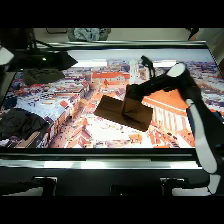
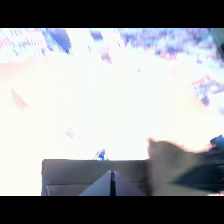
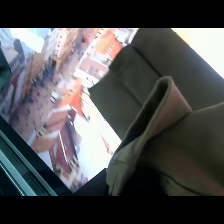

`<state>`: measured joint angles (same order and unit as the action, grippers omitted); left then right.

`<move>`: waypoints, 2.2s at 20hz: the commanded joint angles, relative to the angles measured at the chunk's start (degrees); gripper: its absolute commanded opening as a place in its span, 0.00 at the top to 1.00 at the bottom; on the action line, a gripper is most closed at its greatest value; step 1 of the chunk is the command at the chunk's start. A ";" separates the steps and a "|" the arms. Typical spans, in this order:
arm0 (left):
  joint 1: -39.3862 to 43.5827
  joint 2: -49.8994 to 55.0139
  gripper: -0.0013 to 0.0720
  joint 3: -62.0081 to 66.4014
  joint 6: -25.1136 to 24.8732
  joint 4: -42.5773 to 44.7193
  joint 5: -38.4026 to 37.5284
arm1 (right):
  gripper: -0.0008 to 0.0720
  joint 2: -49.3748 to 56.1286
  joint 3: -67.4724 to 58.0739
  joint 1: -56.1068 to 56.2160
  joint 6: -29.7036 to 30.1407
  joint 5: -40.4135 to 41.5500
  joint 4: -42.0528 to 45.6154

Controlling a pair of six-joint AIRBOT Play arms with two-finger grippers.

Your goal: Fold the shirts.

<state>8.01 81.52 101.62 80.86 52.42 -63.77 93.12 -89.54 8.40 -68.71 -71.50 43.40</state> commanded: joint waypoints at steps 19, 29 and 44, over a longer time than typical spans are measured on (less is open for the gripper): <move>0.28 -5.77 0.94 -0.26 -0.26 6.71 -2.95 | 0.05 -1.38 20.68 -16.35 0.68 -0.04 10.64; 0.28 -5.77 0.94 -0.24 -0.28 6.71 -4.37 | 0.93 -0.04 27.15 -16.37 7.74 2.34 -4.83; 0.26 -5.75 0.94 -0.26 -2.10 6.73 -4.37 | 0.93 -5.16 -19.15 -44.09 -2.69 -22.05 12.81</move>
<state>8.27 75.79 101.38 79.44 59.18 -68.16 88.07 -102.98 -28.12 -68.49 -88.99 55.33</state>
